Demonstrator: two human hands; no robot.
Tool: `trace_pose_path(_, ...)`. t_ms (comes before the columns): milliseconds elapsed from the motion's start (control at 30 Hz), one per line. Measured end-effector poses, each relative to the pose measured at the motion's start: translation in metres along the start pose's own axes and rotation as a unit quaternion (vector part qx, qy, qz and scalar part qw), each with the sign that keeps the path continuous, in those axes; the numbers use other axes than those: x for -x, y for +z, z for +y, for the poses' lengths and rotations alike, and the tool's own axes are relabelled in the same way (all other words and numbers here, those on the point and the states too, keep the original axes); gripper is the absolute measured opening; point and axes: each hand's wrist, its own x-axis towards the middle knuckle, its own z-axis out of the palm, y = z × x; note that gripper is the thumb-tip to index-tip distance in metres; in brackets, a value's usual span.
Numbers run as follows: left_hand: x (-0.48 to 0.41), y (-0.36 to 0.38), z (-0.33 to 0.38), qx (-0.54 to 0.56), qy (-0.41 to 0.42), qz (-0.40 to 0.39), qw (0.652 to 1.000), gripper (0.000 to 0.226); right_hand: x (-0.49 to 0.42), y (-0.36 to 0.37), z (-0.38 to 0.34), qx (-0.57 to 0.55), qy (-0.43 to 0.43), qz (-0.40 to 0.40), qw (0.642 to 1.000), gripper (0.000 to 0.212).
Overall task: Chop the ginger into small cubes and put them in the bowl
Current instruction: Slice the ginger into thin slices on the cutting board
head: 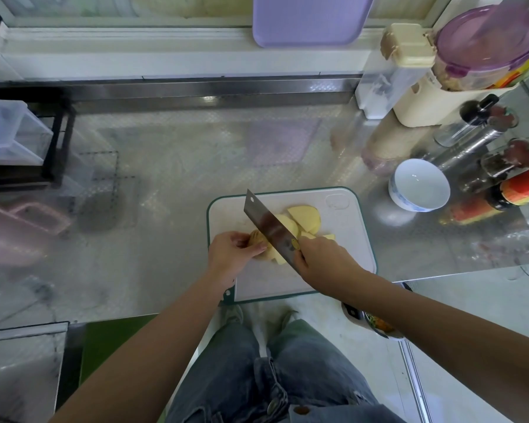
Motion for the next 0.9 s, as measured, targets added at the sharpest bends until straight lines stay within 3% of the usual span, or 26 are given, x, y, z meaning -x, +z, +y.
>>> trace_pose_path(267,0.001,-0.002,0.004,-0.029,0.013,-0.005,0.999,0.040,-0.026,0.029,-0.016,0.028,0.030,-0.001,0.999,0.020)
trace_pose_path(500,0.008,-0.005,0.000,-0.167,0.104,0.002,0.981,0.044,-0.026,0.036,-0.014,-0.010,0.018,0.032,0.999,0.025)
trace_pose_path(600,0.008,-0.011,0.001,-0.170,0.115,0.037,0.978,0.049,-0.033,0.037,-0.021,-0.013,0.006,0.038,0.999,0.022)
trace_pose_path(900,0.002,-0.012,-0.006,-0.151,0.082,0.029,0.985,0.044,-0.029,0.039,-0.019,0.002,0.011,0.010,1.000,0.022)
